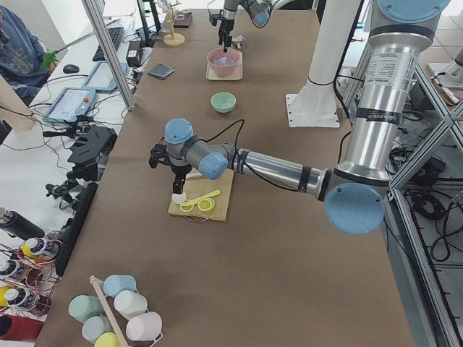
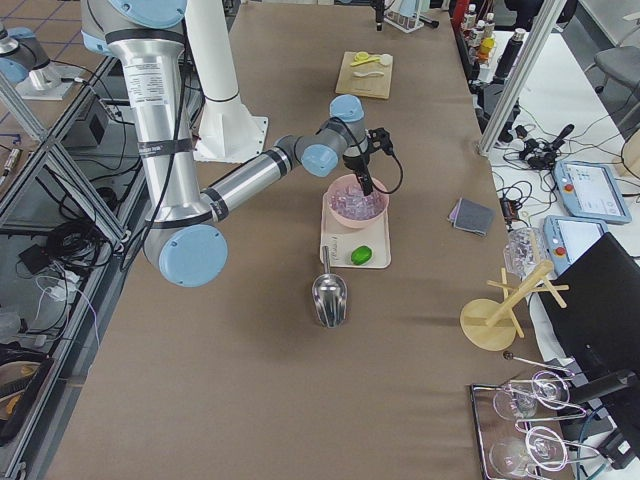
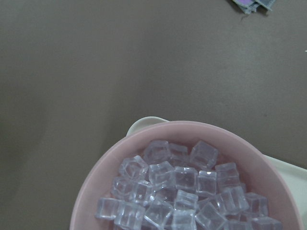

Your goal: Put spoon and ice into bowl

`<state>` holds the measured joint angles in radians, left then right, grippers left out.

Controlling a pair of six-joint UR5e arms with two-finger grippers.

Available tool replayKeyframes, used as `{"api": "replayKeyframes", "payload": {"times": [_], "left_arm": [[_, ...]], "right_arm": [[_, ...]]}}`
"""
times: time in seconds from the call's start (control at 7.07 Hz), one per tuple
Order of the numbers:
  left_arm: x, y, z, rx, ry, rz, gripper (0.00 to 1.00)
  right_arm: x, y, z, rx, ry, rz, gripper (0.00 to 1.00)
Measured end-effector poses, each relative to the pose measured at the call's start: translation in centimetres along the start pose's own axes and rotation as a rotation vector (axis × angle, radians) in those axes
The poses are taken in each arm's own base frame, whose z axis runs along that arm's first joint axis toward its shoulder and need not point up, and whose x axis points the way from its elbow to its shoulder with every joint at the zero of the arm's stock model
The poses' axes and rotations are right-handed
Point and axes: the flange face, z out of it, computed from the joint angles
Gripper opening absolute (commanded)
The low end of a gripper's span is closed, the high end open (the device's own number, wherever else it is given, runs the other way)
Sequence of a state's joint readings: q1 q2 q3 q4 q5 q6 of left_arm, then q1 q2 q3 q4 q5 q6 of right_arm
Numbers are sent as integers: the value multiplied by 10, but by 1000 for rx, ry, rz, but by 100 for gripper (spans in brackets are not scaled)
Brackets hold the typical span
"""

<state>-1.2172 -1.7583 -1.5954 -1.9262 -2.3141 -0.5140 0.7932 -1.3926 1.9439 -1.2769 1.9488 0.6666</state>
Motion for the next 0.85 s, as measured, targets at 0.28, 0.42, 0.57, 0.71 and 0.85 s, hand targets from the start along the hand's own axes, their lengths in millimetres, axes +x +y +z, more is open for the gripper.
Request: {"api": "replayKeyframes", "payload": {"times": [0.28, 0.42, 0.57, 0.71, 0.85], "left_arm": [[9, -5, 8, -7, 2, -5, 97], [9, -6, 9, -9, 1, -7, 97], [8, -6, 11, -12, 1, -8, 97], [8, -6, 12, -13, 1, -8, 97], [7, -5, 12, -13, 1, -8, 97]], "right_arm": [[-6, 10, 24, -13, 48, -17, 84], [-6, 13, 33, -21, 62, -20, 83], [-5, 14, 39, -28, 71, -20, 81], [-4, 15, 46, -36, 77, -19, 75], [-2, 16, 51, -43, 82, -18, 45]]}}
